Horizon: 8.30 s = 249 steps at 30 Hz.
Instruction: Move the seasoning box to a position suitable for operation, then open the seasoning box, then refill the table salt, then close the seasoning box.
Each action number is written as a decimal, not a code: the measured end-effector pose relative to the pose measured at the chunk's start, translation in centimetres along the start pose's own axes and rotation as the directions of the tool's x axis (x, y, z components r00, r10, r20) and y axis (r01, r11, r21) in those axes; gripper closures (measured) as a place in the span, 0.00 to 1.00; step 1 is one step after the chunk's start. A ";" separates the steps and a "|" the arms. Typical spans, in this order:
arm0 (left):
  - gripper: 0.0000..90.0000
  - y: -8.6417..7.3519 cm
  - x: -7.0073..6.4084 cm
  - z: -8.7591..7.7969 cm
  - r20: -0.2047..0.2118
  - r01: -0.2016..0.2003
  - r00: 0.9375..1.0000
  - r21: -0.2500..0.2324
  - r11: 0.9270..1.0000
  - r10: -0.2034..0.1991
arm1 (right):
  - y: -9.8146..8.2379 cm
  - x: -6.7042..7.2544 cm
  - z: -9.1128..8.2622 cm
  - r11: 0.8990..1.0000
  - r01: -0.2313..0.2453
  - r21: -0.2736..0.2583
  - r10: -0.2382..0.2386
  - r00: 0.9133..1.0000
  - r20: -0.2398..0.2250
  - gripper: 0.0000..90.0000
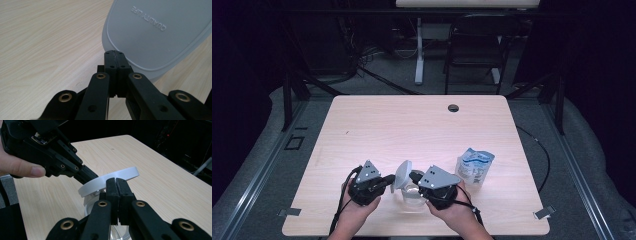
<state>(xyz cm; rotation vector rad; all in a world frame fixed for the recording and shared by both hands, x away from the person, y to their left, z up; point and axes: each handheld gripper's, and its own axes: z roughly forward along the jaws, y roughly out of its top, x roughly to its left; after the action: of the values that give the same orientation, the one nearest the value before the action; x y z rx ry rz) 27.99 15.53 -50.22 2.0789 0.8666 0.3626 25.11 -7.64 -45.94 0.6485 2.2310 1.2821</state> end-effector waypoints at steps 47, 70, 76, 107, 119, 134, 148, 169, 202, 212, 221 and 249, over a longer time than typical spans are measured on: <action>1.00 0.1 0.2 0.3 0.003 -0.134 0.991 0.087 0.987 0.134 | -0.4 0.1 0.2 1.000 -0.001 0.006 0.001 1.000 0.000 0.99; 1.00 -0.4 0.7 0.5 0.022 -0.085 0.996 0.066 0.994 0.084 | -0.9 0.0 0.4 1.000 -0.012 0.012 0.012 1.000 0.001 0.98; 1.00 -0.7 0.8 0.5 0.018 -0.077 0.997 0.064 0.995 0.076 | -1.0 -0.1 0.2 1.000 -0.012 0.019 0.012 1.000 -0.001 0.97; 0.72 -1.6 2.9 -1.2 -0.044 0.038 0.998 -0.025 0.999 -0.039 | -3.7 -1.8 -1.3 0.998 -0.068 -0.007 0.068 0.997 0.039 0.67; 0.60 -1.7 3.8 -1.8 -0.076 0.055 0.995 -0.072 0.996 -0.060 | -3.9 -2.0 -2.0 0.997 -0.079 -0.025 0.080 0.995 0.058 0.57; 0.59 -2.2 4.6 -2.3 -0.083 0.084 0.992 -0.087 0.993 -0.092 | -5.7 -3.9 -3.1 0.993 -0.115 0.016 0.113 0.989 0.095 0.56; 0.59 -2.9 5.0 -2.5 -0.096 0.099 0.990 -0.088 0.991 -0.107 | -6.9 -5.1 -4.6 0.991 -0.128 0.025 0.124 0.985 0.123 0.55; 0.62 -3.1 5.3 -3.1 -0.099 0.121 0.986 -0.098 0.988 -0.130 | -9.3 -8.3 -8.9 0.980 -0.198 0.027 0.187 0.957 0.221 0.55; 0.62 -3.7 5.5 -3.3 -0.118 0.132 0.983 -0.099 0.986 -0.143 | -10.5 -12.6 -9.8 0.964 -0.266 0.028 0.243 0.917 0.317 0.59; 0.62 -3.8 5.5 -3.4 -0.117 0.135 0.982 -0.096 0.986 -0.146 | -9.7 -13.0 -8.4 0.976 -0.217 0.024 0.201 0.936 0.289 0.55; 0.62 -4.1 5.6 -3.4 -0.114 0.137 0.982 -0.097 0.986 -0.148 | -9.4 -12.5 -8.0 0.977 -0.211 0.018 0.197 0.940 0.277 0.63; 0.64 -4.4 5.4 -3.4 -0.118 0.137 0.982 -0.098 0.986 -0.148 | -8.8 -10.3 -9.3 0.981 -0.185 0.063 0.167 0.960 0.223 1.00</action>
<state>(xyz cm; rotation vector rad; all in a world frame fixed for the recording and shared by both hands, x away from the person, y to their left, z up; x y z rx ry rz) 28.06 23.09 -51.85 1.9155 1.0488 0.4490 25.85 -23.94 -47.77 0.9897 2.0925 1.1429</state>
